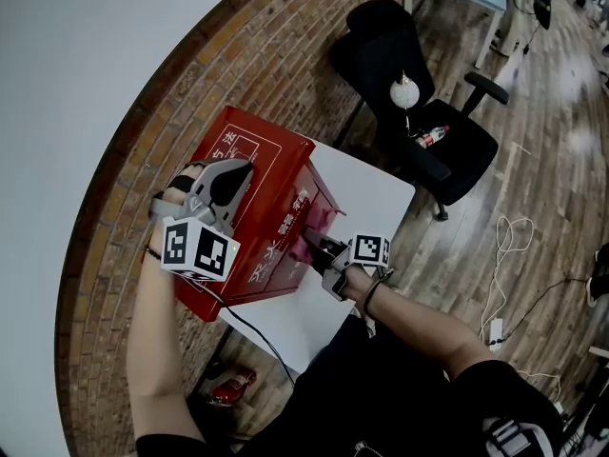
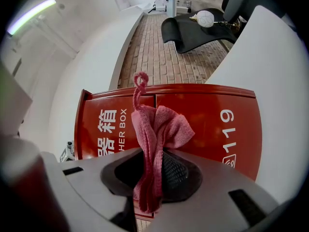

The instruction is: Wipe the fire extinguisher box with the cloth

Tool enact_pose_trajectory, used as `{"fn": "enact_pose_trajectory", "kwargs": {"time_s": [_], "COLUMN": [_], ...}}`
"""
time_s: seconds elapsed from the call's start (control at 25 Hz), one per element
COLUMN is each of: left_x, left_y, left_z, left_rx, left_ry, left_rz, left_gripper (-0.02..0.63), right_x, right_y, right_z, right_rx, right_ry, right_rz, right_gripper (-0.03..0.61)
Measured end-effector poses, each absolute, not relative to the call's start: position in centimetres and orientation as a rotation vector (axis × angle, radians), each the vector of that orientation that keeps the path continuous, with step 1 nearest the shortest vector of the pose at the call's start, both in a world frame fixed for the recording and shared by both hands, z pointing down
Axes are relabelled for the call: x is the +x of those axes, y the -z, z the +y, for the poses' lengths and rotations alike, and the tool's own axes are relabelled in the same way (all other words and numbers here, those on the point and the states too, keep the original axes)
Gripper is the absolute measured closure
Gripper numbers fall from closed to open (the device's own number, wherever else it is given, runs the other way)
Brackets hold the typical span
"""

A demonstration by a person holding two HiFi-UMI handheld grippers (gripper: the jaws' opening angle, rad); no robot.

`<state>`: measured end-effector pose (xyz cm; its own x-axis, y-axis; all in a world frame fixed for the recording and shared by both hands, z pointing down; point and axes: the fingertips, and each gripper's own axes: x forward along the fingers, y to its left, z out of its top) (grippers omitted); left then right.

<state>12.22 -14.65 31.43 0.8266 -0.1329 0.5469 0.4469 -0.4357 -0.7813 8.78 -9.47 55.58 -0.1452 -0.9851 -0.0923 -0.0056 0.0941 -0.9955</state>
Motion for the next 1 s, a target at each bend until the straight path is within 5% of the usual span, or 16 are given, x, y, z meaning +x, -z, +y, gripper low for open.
{"fn": "enact_pose_trajectory", "kwargs": {"time_s": [1.0], "left_x": [12.3], "left_y": [-31.4], "left_z": [-14.6], "left_rx": [-1.922], "left_ry": [0.664], "left_rz": [-0.233], "left_gripper": [0.583], "right_x": [9.5], "right_y": [-45.6], "right_z": [-9.1], "right_rx": [-1.023], "right_ry": [1.065], "right_rz": [1.500], "right_gripper": [0.477]}}
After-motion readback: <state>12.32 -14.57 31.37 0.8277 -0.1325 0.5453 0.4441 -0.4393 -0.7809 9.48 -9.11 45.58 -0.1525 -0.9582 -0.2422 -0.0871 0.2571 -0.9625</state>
